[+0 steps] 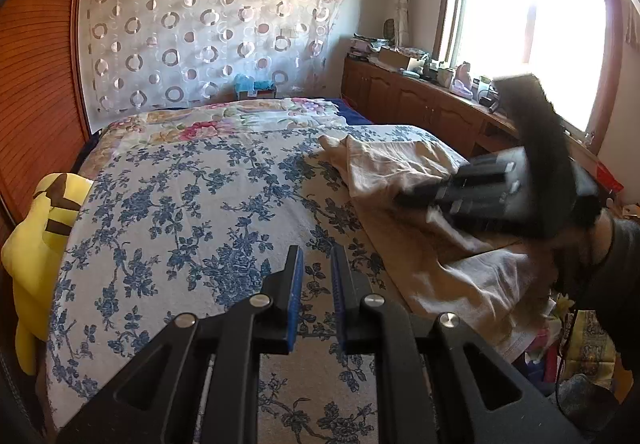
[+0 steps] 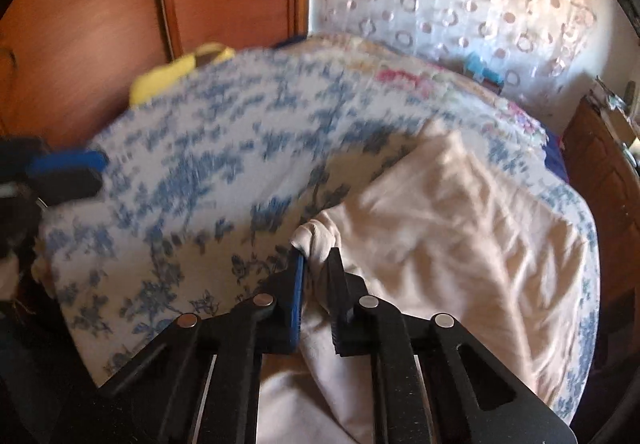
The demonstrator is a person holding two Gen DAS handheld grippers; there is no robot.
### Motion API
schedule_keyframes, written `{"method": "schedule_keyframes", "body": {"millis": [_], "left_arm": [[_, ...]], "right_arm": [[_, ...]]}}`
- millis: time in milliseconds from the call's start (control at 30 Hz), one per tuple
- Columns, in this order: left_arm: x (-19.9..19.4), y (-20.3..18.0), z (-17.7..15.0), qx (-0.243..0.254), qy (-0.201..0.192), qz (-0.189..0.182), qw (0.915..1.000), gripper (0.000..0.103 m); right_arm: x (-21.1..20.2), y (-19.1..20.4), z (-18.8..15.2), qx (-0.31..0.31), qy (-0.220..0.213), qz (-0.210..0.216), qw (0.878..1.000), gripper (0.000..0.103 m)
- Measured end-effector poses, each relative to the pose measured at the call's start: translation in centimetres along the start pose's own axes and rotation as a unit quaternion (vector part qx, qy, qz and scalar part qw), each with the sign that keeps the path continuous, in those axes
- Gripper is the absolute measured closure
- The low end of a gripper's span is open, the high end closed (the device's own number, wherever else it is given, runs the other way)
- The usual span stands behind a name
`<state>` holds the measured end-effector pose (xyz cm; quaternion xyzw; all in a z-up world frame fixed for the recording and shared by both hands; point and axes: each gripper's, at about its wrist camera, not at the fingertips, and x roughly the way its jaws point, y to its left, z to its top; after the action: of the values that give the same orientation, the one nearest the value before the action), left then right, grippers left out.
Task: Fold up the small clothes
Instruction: 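Grasp the shirt with the right tool and fold it over the pile, then grasp the beige shirt edge with the right tool and fold it inward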
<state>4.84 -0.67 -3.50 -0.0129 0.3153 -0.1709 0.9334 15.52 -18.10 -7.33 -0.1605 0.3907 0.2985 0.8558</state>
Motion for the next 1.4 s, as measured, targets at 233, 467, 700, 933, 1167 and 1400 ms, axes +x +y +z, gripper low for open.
{"method": "schedule_keyframes", "body": {"millis": [233, 467, 700, 933, 1167, 1400], "left_arm": [[0.2, -0.4, 0.0, 0.006, 0.003, -0.003, 1.0, 0.091], [0.5, -0.4, -0.1, 0.006, 0.007, -0.004, 0.9999, 0.091], [1.0, -0.6, -0.3, 0.009, 0.014, -0.004, 0.9999, 0.091], [1.7, -0.7, -0.5, 0.012, 0.022, -0.009, 0.9996, 0.091], [4.3, -1.2, 2.5, 0.028, 0.023, -0.018, 0.9992, 0.091], [9.8, -2.1, 7.8, 0.047, 0.044, -0.039, 0.9971, 0.091]], "right_arm": [[-4.4, -5.7, 2.9, 0.023, -0.056, -0.053, 0.997, 0.097], [-4.8, -13.7, 4.5, 0.049, -0.051, -0.154, 0.985, 0.097], [-1.7, -20.5, 3.5, 0.093, -0.011, -0.232, 0.968, 0.098], [-0.2, -22.9, 1.3, 0.144, 0.022, -0.231, 0.962, 0.057], [-2.4, -22.8, 0.4, 0.156, 0.01, -0.198, 0.968, 0.051], [-0.2, -22.7, -1.1, 0.162, 0.025, -0.169, 0.972, 0.051]]}}
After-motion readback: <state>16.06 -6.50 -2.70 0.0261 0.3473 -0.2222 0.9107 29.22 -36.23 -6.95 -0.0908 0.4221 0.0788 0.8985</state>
